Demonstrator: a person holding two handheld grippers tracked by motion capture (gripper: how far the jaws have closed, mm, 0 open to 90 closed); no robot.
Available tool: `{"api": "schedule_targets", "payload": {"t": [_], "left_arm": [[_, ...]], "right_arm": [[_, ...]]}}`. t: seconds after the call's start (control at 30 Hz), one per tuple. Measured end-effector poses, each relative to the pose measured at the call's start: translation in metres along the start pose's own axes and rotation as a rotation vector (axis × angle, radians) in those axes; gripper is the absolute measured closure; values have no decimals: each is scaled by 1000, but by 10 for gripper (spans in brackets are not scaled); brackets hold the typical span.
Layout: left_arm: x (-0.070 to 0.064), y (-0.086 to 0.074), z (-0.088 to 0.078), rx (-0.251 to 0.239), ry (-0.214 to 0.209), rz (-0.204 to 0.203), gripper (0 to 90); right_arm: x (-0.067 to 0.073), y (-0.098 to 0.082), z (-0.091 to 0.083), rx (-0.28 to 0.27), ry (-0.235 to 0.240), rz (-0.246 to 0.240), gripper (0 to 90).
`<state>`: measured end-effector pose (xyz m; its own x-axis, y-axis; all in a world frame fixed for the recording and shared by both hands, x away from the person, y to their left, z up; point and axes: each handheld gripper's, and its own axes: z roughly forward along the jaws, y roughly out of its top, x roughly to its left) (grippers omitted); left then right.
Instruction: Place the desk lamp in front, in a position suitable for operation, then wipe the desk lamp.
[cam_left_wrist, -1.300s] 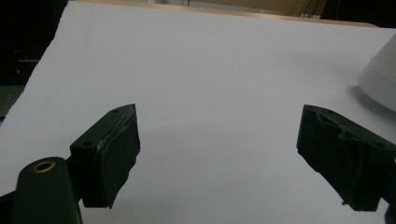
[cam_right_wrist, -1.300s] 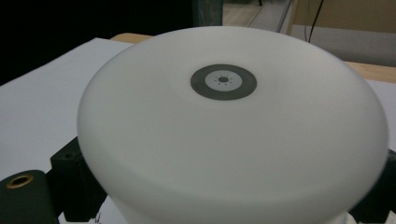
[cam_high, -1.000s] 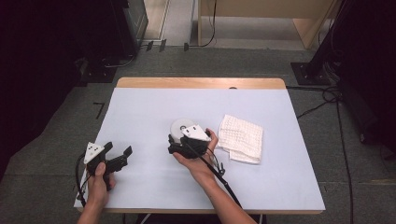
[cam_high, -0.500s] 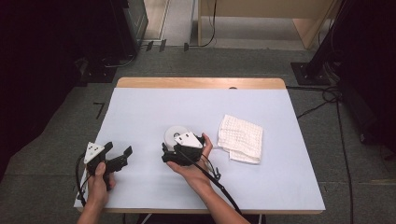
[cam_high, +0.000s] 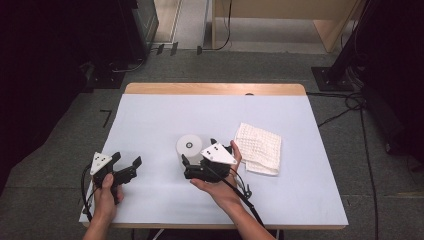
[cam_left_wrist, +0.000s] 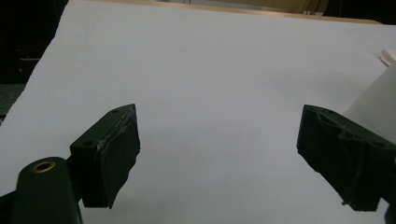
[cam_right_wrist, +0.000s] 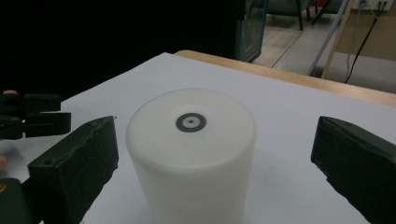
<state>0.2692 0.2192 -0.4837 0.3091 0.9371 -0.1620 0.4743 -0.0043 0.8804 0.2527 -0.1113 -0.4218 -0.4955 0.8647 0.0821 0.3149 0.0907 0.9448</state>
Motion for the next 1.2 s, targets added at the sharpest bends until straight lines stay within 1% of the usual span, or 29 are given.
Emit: {"api": "schedule_targets", "payload": {"t": [0.13, 0.2, 0.23, 0.27, 0.3, 0.33, 0.37, 0.4, 0.43, 0.47, 0.5, 0.53, 0.57, 0.6, 0.63, 0.73, 0.77, 0.8, 0.83, 0.87, 0.9, 0.93, 0.97, 1.03, 1.07, 1.1, 1.13, 1.17, 1.2], "left_arm": [[0, 0, 0, 0, 8, -3, 135], [0, 0, 0, -3, 12, -8, 135], [0, 0, 0, -3, 12, -8, 135], [0, 0, -1, -5, 14, -7, 135], [1, 0, -2, -7, 15, -9, 135], [1, 0, -2, -7, 15, -9, 135], [1, 0, -3, -14, 17, -9, 135], [0, 0, -5, -25, 25, -6, 135], [-1, 1, -5, -23, 25, 1, 135], [-2, 2, -4, -18, 27, 14, 135], [-2, 2, -4, -18, 27, 14, 135], [-4, 3, -4, -13, 32, 31, 136], [-8, 3, -4, -16, 29, 34, 136], [-10, 4, -4, -18, 17, 37, 135], [-18, 8, -3, -24, 3, 47, 135], [-28, 12, -5, -52, -4, 57, 135], [-39, 20, -8, -84, -44, 68, 135], [-44, 24, -8, -90, -57, 87, 135], [-44, 24, -8, -90, -57, 87, 135], [-50, 28, -6, -93, -68, 104, 135], [-55, 33, -3, -84, -81, 122, 135], [-60, 37, 2, -81, -93, 123, 134], [-68, 47, 8, -87, -123, 124, 133], [-73, 50, 11, -98, -131, 132, 132], [-79, 55, 15, -127, -146, 144, 132], [-79, 55, 15, -127, -146, 144, 131], [-80, 57, 16, -142, -167, 122, 131], [-80, 58, 16, -155, -181, 104, 131], [-80, 57, 16, -184, -206, 60, 128]], "right_arm": [[-10, 3, -13, -27, -7, 5, 8], [-23, 4, -24, -37, -25, 8, 8], [-23, 4, -24, -37, -25, 8, 8], [-34, 4, -31, -46, -43, 18, 8], [-39, 4, -36, -49, -51, 27, 8], [-39, 4, -36, -49, -51, 27, 8], [-45, 4, -40, -59, -56, 38, 8], [-58, 6, -50, -75, -58, 85, 8], [-64, 6, -56, -88, -66, 103, 8], [-71, 7, -61, -98, -78, 113, 8], [-71, 7, -61, -98, -78, 113, 8], [-86, 8, -70, -109, -108, 131, 8], [-86, 8, -70, -109, -108, 131, 8], [-93, 9, -74, -113, -133, 137, 8], [-108, 10, -81, -123, -170, 166, 8], [-124, 11, -86, -117, -197, 187, 8], [-138, 10, -90, -79, -231, 219, 17], [-145, 9, -91, -66, -241, 238, 20], [-145, 9, -91, -66, -241, 238, 20], [-157, 6, -94, -48, -278, 267, 38], [-157, 6, -94, -48, -278, 267, 38], [-163, 4, -96, -46, -284, 282, 41], [-174, -2, -96, -36, -314, 299, 55], [-178, -5, -96, -28, -325, 303, 59], [-184, -12, -93, -1, -359, 285, 65], [-184, -12, -93, -1, -359, 285, 65], [-189, -19, -88, 32, -377, 287, 68], [-189, -19, -88, 32, -377, 287, 68], [-193, -25, -83, 59, -384, 291, 79]]}}
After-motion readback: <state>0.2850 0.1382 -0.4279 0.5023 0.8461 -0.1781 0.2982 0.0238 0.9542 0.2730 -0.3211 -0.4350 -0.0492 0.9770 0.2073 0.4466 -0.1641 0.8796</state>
